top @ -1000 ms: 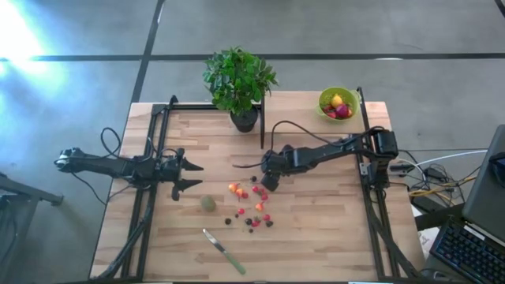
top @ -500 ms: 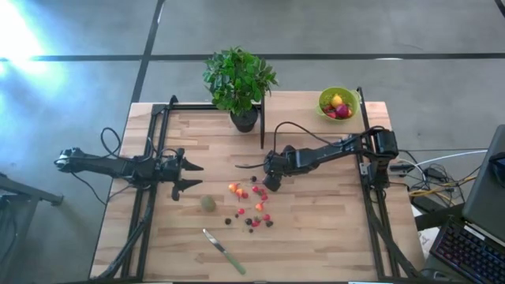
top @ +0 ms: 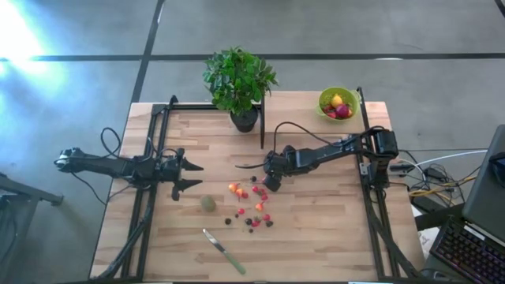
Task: Pick & Place Fruit
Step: Put the pear into the green strainer bowl on the shelf
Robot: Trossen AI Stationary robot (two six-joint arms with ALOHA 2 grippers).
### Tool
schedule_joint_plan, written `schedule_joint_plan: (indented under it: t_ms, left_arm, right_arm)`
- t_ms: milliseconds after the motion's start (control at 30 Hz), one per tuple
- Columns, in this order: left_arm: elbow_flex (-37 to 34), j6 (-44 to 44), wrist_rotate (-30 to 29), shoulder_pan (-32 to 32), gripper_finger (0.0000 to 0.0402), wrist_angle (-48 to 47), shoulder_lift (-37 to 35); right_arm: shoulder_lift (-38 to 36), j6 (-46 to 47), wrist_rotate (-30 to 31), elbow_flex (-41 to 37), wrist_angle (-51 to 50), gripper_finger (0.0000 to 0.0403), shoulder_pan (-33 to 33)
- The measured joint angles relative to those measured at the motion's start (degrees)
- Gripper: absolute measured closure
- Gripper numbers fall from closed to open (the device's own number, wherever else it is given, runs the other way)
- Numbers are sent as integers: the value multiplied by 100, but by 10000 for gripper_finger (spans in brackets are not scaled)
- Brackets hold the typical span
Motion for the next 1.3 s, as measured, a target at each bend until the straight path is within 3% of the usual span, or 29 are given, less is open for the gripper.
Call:
schedule_joint_plan:
  t_ms: [367, 600, 833, 1067, 1300]
  left_arm:
    - [1, 0, 2, 0, 172, -1, 0]
    - [2, 0, 0, 2, 172, -1, 0]
    - [2, 0, 0, 0, 172, 0, 0]
    - [0, 0, 0, 2, 172, -2, 4]
    - [2, 0, 0, 0, 172, -2, 7]
  right_arm:
    - [-7, 10, -4, 0, -68, 291, 0]
    - [-11, 9, -2, 0, -106, 285, 0]
    - [-190, 66, -1, 99, -800, 293, -7]
    - [-830, 47, 0, 129, -1230, 283, 11]
    - [-2043, -74, 342, 129, -1791, 290, 9]
